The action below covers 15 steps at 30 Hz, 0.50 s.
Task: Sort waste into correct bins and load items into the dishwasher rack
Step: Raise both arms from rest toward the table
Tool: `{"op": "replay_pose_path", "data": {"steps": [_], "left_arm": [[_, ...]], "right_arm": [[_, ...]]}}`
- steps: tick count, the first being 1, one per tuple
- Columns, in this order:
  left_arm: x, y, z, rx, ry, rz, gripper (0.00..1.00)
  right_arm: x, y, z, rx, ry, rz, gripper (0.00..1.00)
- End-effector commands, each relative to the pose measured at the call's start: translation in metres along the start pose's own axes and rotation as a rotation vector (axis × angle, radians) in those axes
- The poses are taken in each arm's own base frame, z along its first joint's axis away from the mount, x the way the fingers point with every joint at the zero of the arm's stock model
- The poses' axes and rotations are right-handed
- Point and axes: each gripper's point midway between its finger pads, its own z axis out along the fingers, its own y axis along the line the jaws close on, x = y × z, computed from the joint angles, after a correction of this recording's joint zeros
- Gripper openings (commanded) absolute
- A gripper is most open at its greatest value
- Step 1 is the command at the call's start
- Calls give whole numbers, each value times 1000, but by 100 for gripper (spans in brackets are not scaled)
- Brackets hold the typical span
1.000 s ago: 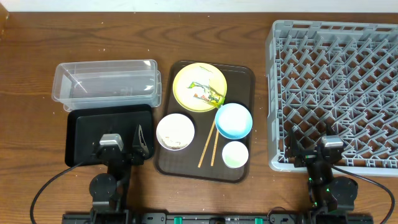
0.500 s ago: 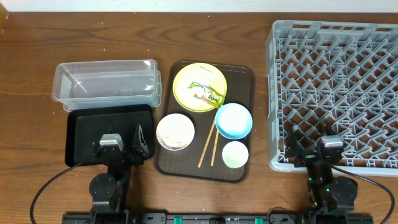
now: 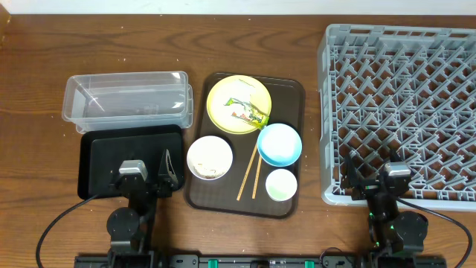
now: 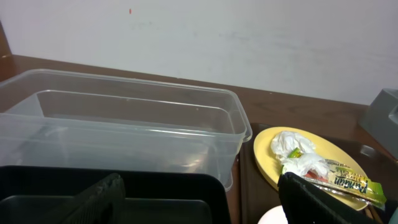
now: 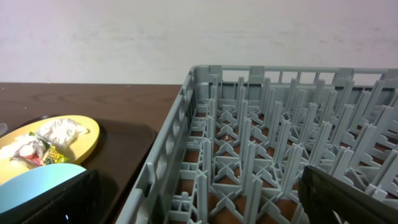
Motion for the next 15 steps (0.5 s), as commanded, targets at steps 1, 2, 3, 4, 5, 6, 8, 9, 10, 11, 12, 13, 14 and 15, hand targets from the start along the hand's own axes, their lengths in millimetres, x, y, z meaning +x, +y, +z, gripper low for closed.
{"op": "replay_pose_path", "data": {"steps": [1, 2, 3, 4, 5, 6, 8, 9, 10, 11, 12, 13, 14, 15], "left_arm": [[10, 0, -1, -1, 55, -30, 82], [9, 0, -2, -2, 64, -30, 82], [7, 0, -2, -4, 74, -30, 82], [6, -1, -3, -4, 90, -31, 82], [4, -2, -4, -7, 106, -31, 82], [2, -2, -4, -11, 128, -32, 82], [-3, -4, -5, -15, 174, -33, 82], [-6, -5, -5, -17, 197, -34, 82], [-10, -5, -4, -20, 217, -35, 82], [-14, -7, -3, -21, 244, -36, 82], [-19, -8, -1, -22, 269, -37, 82], [-23, -9, 0, -25, 288, -38, 82], [-27, -9, 2, -31, 316, -39, 82], [-31, -10, 4, -37, 345, -39, 82]], "right_arm": [[-8, 6, -2, -24, -15, 11, 99], [-12, 6, -2, -25, -20, 10, 99], [-15, 6, -2, -25, -23, 10, 99], [-19, 6, -3, -25, -23, 10, 99], [-22, 7, -3, -25, -19, 11, 99], [-25, 7, -3, -24, -13, 11, 99], [-30, 6, -3, -20, 11, 14, 99], [-33, 6, -2, -18, 28, 16, 99], [-36, 6, -1, -17, 44, 18, 99], [-41, 6, 2, -16, 62, 20, 99], [-45, 6, 4, -15, 82, 23, 99], [-47, 6, 6, -14, 99, 25, 99], [-50, 6, 9, -13, 125, 28, 99], [-52, 5, 12, -12, 157, 32, 99]]}}
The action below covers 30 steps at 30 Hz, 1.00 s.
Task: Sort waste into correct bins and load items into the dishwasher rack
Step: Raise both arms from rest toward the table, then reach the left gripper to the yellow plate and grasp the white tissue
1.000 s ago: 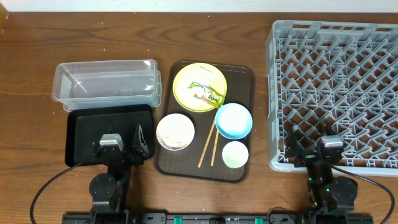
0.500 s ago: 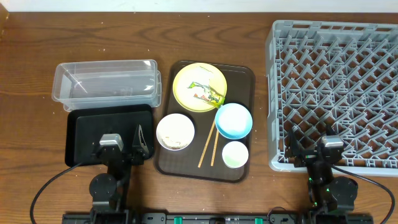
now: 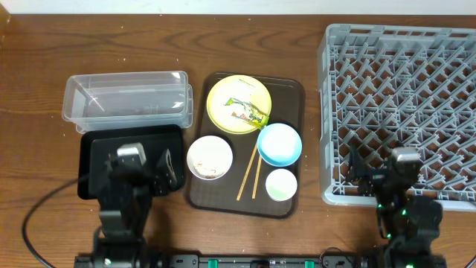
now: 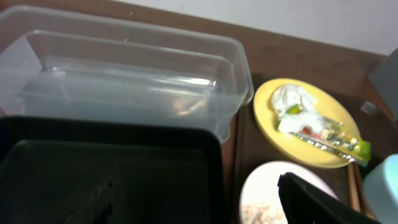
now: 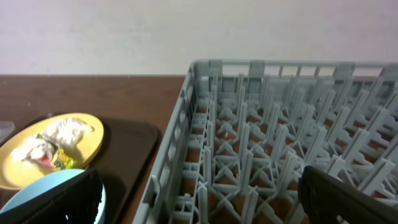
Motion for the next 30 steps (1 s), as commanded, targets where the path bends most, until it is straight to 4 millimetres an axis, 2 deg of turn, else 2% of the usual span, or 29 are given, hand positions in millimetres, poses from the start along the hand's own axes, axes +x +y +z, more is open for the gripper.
{"op": "replay_pose_path", "data": {"steps": [1, 5, 9, 16, 21, 26, 28, 30], "left_arm": [[-25, -6, -1, -1, 50, -7, 82], [-34, -17, 5, 23, 193, -11, 82], [-35, -25, 8, 33, 374, -32, 82], [-35, -25, -6, -24, 639, -58, 82], [-37, -25, -5, -28, 648, -59, 82], [-56, -30, 8, -3, 558, -55, 81], [-65, -32, 17, 8, 516, -51, 81], [-69, -37, 25, 38, 502, -46, 80]], "right_arm": [[-18, 5, 7, -16, 69, 19, 99], [-18, 4, 17, -7, 242, 40, 99], [-16, 2, 26, 3, 427, 62, 99], [-10, 1, 38, 11, 583, 81, 99], [-7, 2, 40, 4, 596, 85, 99], [-8, -2, 40, 23, 593, 79, 99], [-7, -10, 39, 71, 596, 67, 99], [-5, -30, 35, 211, 599, 122, 99]]}}
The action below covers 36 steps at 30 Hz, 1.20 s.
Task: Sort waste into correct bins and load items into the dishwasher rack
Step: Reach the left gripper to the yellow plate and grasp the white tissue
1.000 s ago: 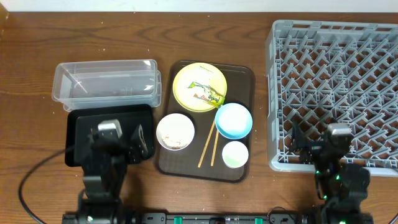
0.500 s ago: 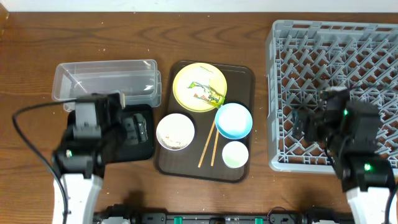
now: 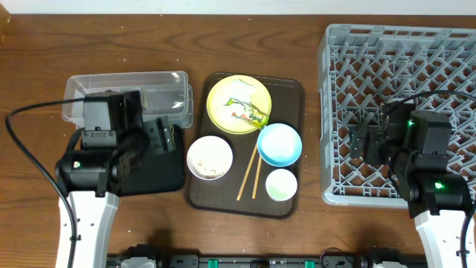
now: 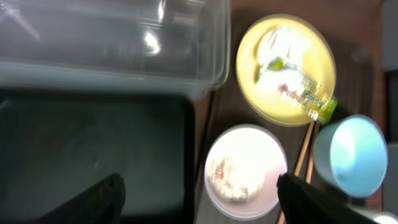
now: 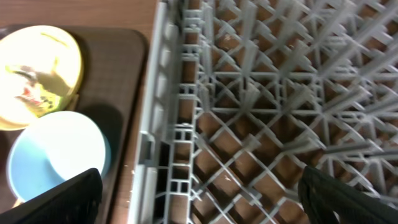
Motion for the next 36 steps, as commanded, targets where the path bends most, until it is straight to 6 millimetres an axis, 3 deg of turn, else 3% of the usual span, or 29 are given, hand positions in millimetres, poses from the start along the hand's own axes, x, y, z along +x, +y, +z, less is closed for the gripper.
{"op": "replay_pose_path", "data": {"steps": [1, 3, 5, 12, 17, 21, 26, 32, 36], "left_arm": [[-14, -10, 6, 45, -19, 16, 80], [-19, -17, 16, 57, -17, 34, 80], [-24, -25, 26, 71, -9, 54, 80], [-59, -70, 66, 132, -59, 150, 80], [-67, -102, 101, 186, -87, 205, 80], [-57, -123, 136, 213, -56, 245, 80], [-29, -136, 182, 218, 29, 278, 80], [2, -130, 223, 192, 130, 283, 79], [15, -125, 236, 177, 173, 281, 74]], "right_arm": [[-4, -34, -10, 215, -27, 170, 99], [8, -62, -18, 374, -29, 347, 99], [12, -71, -21, 416, -32, 421, 99], [13, -65, -18, 371, -11, 377, 99], [13, -62, -17, 349, -7, 378, 99], [13, -62, -16, 350, -4, 378, 99], [13, -61, -16, 347, -2, 378, 99], [14, -61, -16, 347, -1, 378, 99], [14, -61, -16, 347, 0, 378, 99]]}}
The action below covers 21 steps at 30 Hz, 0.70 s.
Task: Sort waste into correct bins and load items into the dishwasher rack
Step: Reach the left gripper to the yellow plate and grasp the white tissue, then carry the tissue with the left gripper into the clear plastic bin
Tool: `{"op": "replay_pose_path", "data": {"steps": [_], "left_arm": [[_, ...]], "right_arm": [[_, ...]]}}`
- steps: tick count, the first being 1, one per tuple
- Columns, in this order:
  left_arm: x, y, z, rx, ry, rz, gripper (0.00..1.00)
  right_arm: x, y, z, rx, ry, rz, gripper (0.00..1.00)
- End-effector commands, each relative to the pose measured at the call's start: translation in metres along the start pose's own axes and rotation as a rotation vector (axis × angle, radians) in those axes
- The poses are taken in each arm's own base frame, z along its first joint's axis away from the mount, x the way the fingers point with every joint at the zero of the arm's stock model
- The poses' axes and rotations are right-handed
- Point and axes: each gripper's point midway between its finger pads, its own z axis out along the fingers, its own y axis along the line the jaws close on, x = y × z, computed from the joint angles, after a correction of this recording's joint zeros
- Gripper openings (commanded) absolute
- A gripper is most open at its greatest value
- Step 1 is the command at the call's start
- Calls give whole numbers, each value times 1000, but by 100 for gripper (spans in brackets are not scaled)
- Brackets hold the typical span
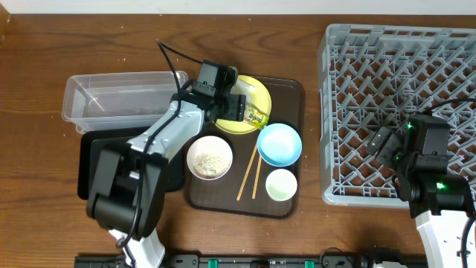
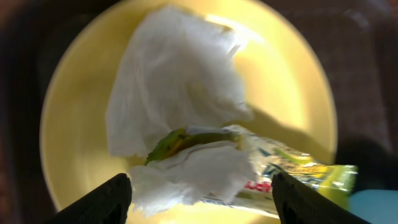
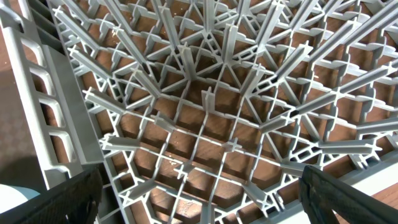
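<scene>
The yellow plate carries a crumpled white napkin and a green-yellow snack wrapper. My left gripper hovers just over this waste, open, its fingertips either side of the napkin's lower lump. From overhead the left gripper covers the plate's left half, with the wrapper poking out beside it. My right gripper is open with nothing in it, looking down into the grey dishwasher rack. In the overhead view the right gripper is above the rack's front left part.
A clear plastic bin and a black bin lie at the left. The brown tray also holds a white bowl with crumbs, a blue bowl, a small pale cup and wooden chopsticks.
My left gripper was over the black and clear bins; it is now close above the napkin on the yellow plate. The right gripper stays over the rack, pointing further in.
Both arms sat low at the table's front edge, grippers open. They then stood a little higher. Later the left gripper was above the bins and the right above the rack's left side. Now the left one is at the yellow plate's waste.
</scene>
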Motion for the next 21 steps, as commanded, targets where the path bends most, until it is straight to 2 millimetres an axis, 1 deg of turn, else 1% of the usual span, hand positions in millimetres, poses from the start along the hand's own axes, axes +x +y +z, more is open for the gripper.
{"op": "replay_pose_path", "data": {"steps": [1, 3, 5, 10, 16, 17, 19, 21], "left_arm": [[-5, 2, 4, -10, -4, 6, 74], [-5, 4, 6, -23, -5, 5, 73], [-5, 9, 5, -48, -9, 5, 68], [-1, 11, 9, -56, 1, 3, 68], [10, 15, 21, -63, 37, -1, 67], [11, 15, 22, -63, 39, -1, 65], [11, 15, 22, -62, 39, -1, 53], [10, 15, 22, -62, 39, -1, 35]], "right_arm": [[-8, -2, -4, 3, -20, 30, 99], [-8, -2, -4, 3, -21, 30, 99], [-8, -2, -4, 2, -21, 30, 99], [-8, -2, -4, 3, -20, 30, 99], [-8, -2, -4, 3, -20, 30, 99], [-8, -2, -4, 3, -20, 30, 99], [-8, -2, -4, 3, -20, 30, 99], [-8, -2, -4, 3, -20, 30, 99]]}}
